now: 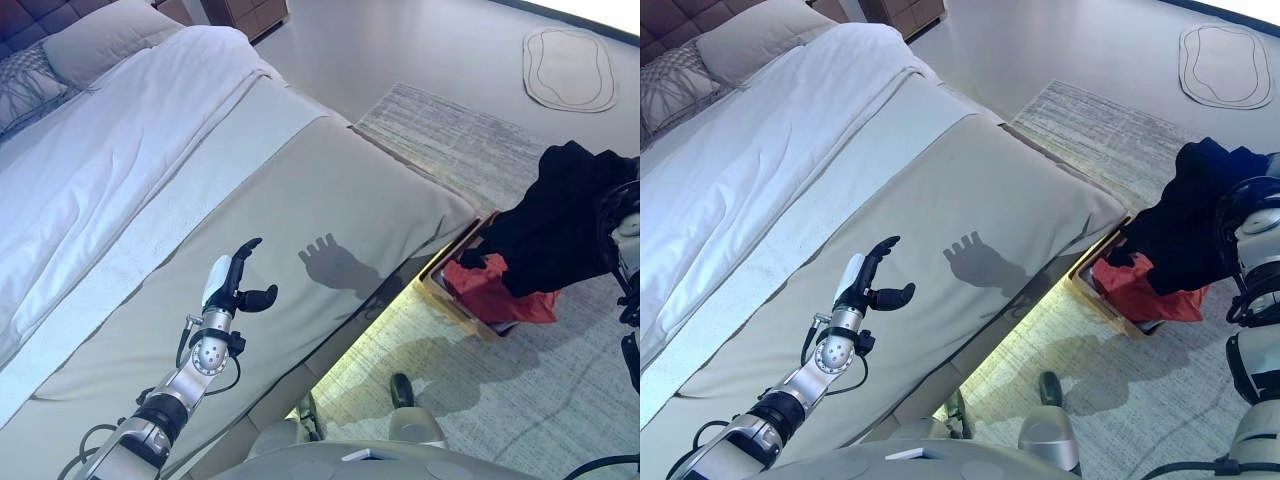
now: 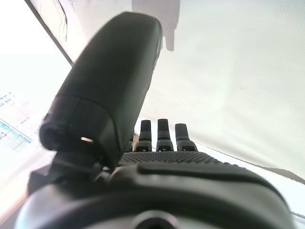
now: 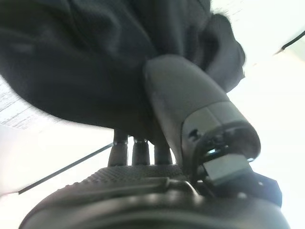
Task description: Pick up the clothes from the bed and place them into the basket
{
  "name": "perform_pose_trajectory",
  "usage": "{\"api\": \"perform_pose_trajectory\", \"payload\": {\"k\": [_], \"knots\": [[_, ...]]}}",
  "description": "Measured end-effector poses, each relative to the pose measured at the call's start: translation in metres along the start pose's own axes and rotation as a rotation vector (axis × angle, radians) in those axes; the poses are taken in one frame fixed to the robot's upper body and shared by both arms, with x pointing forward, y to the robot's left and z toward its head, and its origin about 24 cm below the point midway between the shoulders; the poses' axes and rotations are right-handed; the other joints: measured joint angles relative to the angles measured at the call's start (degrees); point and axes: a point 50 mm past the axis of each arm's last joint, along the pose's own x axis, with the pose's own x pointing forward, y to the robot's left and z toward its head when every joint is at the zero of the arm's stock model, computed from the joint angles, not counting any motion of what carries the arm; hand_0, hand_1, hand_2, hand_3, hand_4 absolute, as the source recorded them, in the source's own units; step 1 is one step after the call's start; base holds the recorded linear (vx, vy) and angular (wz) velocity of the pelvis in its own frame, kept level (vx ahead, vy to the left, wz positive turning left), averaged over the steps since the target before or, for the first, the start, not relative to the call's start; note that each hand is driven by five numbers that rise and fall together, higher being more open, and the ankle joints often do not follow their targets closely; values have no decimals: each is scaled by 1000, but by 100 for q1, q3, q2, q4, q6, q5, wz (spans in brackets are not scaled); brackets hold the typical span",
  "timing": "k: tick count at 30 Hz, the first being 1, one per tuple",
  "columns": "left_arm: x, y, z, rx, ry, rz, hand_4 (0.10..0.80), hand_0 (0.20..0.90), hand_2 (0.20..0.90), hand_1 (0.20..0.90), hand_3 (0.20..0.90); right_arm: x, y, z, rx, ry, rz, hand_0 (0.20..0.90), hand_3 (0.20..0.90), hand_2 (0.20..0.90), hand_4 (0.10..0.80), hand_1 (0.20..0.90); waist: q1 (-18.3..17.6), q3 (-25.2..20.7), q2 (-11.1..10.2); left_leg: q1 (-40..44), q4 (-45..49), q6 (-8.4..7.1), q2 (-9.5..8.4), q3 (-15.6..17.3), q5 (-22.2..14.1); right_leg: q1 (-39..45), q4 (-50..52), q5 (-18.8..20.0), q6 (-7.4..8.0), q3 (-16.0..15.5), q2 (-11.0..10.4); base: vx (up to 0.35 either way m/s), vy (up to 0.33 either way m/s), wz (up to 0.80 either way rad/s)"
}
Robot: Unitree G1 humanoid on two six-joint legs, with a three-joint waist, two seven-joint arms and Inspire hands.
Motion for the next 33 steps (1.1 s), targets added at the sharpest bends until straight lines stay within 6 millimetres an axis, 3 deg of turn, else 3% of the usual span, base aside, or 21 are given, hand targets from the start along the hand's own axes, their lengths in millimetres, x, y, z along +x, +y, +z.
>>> {"api": "perform_pose_trajectory", "payload": {"k": [26, 29, 33], "knots": [[1, 1, 1, 1, -2, 2, 800, 900, 900, 900, 900, 0, -2, 4, -10, -42, -12, 900, 900, 900, 800, 900, 48, 115, -177, 143, -2, -6, 6, -83, 3, 203, 1, 0, 0, -106, 6, 1, 0, 1], [1, 0, 0, 1, 0, 2, 800, 900, 900, 900, 900, -3, 6, 16, -2, -98, -18, 900, 900, 900, 800, 900, 56, 119, -183, 144, -2, -6, 6, -129, 3, 224, 1, 0, 0, -138, 7, -21, -1, 6], [1, -1, 1, -2, 3, 4, 800, 900, 900, 900, 900, -17, 37, 33, 2, -212, -9, 900, 900, 900, 800, 900, 80, 106, -215, 148, -2, -24, 22, -216, 15, 282, 1, 0, 0, -227, 19, -13, -15, 11]]}}
